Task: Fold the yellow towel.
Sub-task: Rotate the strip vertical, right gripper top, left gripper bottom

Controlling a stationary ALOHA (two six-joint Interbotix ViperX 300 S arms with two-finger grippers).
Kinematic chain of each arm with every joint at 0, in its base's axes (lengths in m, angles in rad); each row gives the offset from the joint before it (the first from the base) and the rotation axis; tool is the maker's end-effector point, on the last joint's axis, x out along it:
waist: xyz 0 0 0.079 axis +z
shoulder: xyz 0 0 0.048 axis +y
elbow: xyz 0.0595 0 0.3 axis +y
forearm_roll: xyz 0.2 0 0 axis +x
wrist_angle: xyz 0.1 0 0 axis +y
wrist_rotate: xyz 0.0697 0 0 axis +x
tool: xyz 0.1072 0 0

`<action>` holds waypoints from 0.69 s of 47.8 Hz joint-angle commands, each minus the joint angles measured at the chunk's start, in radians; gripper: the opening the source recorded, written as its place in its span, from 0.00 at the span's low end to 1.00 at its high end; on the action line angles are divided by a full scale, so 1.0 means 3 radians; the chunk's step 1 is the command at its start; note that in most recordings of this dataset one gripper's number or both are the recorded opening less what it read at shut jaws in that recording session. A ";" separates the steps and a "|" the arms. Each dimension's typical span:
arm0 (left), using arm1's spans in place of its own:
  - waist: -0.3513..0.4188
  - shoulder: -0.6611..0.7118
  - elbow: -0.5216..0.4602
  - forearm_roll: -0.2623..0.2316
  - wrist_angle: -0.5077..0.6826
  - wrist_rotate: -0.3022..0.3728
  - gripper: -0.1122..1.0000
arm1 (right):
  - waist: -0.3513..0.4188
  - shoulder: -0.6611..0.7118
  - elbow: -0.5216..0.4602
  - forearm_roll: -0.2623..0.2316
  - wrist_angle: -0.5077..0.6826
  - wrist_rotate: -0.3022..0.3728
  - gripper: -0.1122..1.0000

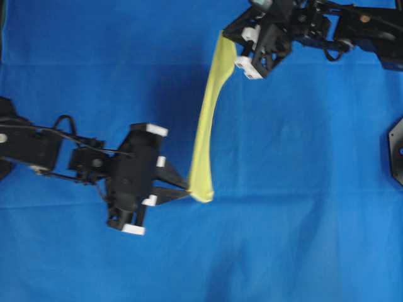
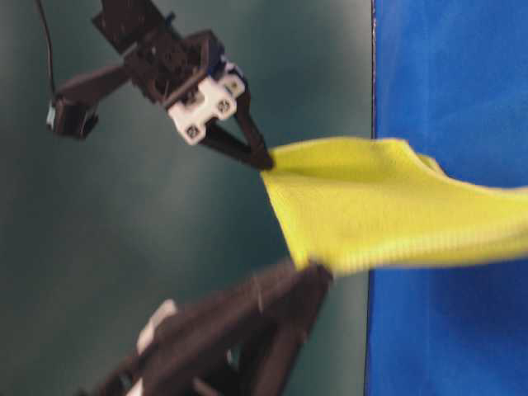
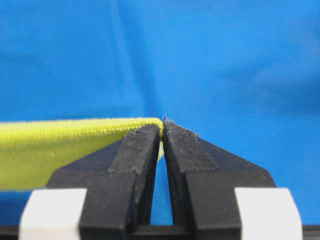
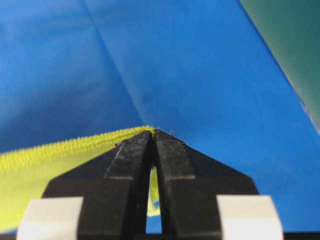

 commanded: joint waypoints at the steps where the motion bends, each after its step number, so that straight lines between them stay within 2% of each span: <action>1: -0.0189 0.0041 -0.0199 -0.0010 -0.0015 0.0056 0.14 | -0.0123 0.0015 -0.0189 -0.0051 -0.0026 -0.0005 0.13; 14: -0.0189 0.0174 -0.0286 -0.0010 -0.0112 0.0056 0.14 | -0.0133 -0.0041 -0.0107 -0.0051 -0.0026 -0.0005 0.13; 21: -0.0184 0.0378 -0.0409 -0.0010 -0.0358 0.0087 0.14 | -0.0205 -0.0245 0.0153 -0.0051 -0.0026 0.0005 0.13; 33: -0.0138 0.0966 -0.0982 -0.0010 -0.0568 0.0107 0.14 | -0.0317 -0.0869 0.0777 -0.0051 -0.0015 0.0005 0.13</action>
